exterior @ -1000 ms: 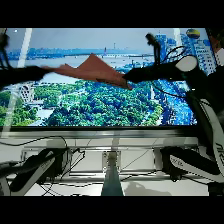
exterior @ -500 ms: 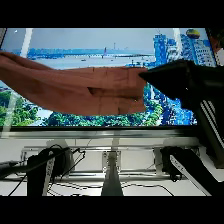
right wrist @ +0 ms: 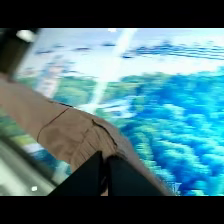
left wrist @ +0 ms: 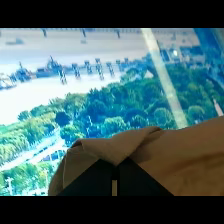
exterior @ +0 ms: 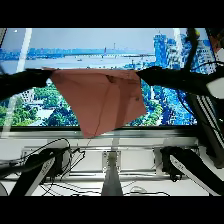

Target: Fold the clothes and pants, and hang the long-sleeved shirts on hangers.

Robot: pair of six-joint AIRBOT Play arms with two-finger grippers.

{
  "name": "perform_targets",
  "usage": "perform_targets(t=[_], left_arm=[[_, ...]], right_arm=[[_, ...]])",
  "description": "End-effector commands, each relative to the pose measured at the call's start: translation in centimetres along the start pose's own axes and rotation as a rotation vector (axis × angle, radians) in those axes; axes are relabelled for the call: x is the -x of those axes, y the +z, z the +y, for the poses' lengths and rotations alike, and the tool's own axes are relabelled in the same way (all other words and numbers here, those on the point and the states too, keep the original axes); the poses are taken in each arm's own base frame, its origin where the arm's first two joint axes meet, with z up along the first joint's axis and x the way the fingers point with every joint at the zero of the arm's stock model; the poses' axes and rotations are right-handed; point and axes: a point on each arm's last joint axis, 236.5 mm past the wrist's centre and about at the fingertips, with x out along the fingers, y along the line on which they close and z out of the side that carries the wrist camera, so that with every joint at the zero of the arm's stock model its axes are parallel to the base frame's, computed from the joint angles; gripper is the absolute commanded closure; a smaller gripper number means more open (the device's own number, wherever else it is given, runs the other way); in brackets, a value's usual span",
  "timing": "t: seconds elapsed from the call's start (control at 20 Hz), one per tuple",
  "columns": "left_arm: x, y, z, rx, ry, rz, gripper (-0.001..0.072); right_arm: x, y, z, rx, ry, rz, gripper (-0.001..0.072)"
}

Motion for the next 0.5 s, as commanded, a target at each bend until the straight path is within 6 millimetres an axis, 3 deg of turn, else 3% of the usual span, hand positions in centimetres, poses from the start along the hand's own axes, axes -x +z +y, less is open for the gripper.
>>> perform_targets(t=[0.0,0.1,0.15,0.3,0.45], left_arm=[[-9.4,-8.0,-1.2,0.029,-0.090,0.289,0.0697],[-11.6,-11.5,-3.7,-0.004,-0.130,0.408,0.0698],[-12.0,-13.0,-3.6,-0.007,-0.092,0.462,0.0698],[-11.6,-15.6,-3.6,-0.035,0.005,0.556,0.0697],[-11.0,-18.1,-7.4,-0.026,-0.055,0.642,0.0696]], right_arm=[[-5.7,-3.1,-8.7,-0.014,-0.189,0.107,0.0694],[-6.5,-5.4,-10.7,0.003,-0.235,0.207,0.0694],[-6.1,-6.4,-11.5,0.016,-0.258,0.256,0.0694],[-2.7,-9.0,-15.2,0.001,-0.346,0.410,0.0695],[1.8,-11.4,-19.0,-0.029,-0.414,0.558,0.0695]])
